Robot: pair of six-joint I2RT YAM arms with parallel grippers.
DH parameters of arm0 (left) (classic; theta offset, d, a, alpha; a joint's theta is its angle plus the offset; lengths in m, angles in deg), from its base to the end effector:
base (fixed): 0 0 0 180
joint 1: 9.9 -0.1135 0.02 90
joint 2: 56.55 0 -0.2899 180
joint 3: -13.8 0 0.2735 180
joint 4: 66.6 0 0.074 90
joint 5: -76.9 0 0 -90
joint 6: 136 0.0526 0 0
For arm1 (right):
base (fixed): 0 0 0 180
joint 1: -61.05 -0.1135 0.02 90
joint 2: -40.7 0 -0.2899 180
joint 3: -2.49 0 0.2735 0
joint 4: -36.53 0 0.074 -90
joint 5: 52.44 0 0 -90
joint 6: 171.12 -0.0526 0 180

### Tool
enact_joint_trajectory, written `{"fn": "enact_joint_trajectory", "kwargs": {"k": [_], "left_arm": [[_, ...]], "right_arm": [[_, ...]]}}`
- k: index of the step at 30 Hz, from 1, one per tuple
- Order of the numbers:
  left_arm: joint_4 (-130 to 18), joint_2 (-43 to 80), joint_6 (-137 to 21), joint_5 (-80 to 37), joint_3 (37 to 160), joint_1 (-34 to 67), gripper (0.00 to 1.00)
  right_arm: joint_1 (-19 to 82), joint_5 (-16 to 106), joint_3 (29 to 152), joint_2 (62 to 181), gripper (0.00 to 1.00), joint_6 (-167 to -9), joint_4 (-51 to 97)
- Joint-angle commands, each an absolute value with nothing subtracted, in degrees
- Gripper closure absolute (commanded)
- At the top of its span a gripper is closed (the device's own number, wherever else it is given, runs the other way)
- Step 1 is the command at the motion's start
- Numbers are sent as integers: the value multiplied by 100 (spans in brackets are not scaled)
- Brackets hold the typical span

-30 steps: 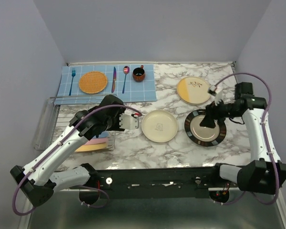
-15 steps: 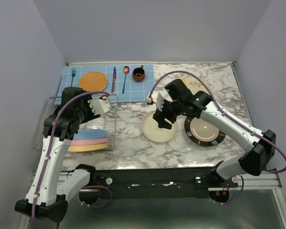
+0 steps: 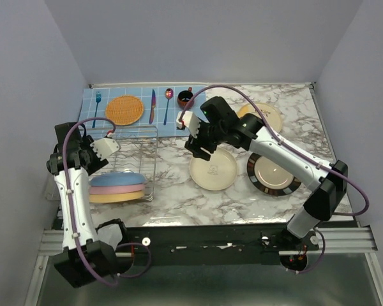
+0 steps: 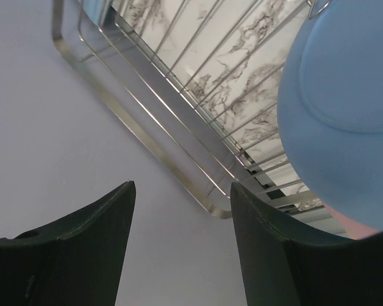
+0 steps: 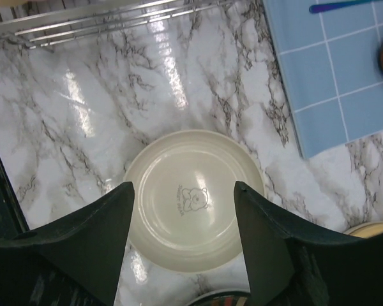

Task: Unload the plates from the dish rack
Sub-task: Unload the plate from the dish rack.

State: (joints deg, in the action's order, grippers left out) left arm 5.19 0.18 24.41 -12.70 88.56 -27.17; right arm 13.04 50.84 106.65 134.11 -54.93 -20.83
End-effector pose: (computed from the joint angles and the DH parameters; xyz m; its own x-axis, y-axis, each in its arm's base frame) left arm 0.1869 0.0585 0.3384 -0.5416 0.8182 -0.1929 0.6247 0.5453 0.5588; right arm 0.2532 0.2994 0.3629 -0.0704 -0.7203 -0.6901 -0.9584 0.2406 -0.1534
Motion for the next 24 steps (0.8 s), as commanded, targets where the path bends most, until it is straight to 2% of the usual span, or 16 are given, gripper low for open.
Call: {"fn": "enact_joint_trajectory", "kwargs": {"k": [1, 11, 17, 24], "left_arm": [[663, 216, 2827, -1872, 8958, -3231, 31], [918, -180, 2713, -2030, 8616, -3310, 31], [664, 84, 2405, -2128, 8571, -3424, 31], [286, 356, 2414, -2207, 8545, -3881, 31]], "right_arm": [[1008, 4986, 11324, 14027, 27, -5449, -1886], [-82, 4644, 12186, 14836, 25, -5528, -1763], [-688, 4337, 12423, 15074, 25, -5791, -1271], [-1128, 4239, 12933, 15900, 25, -5818, -1069]]}}
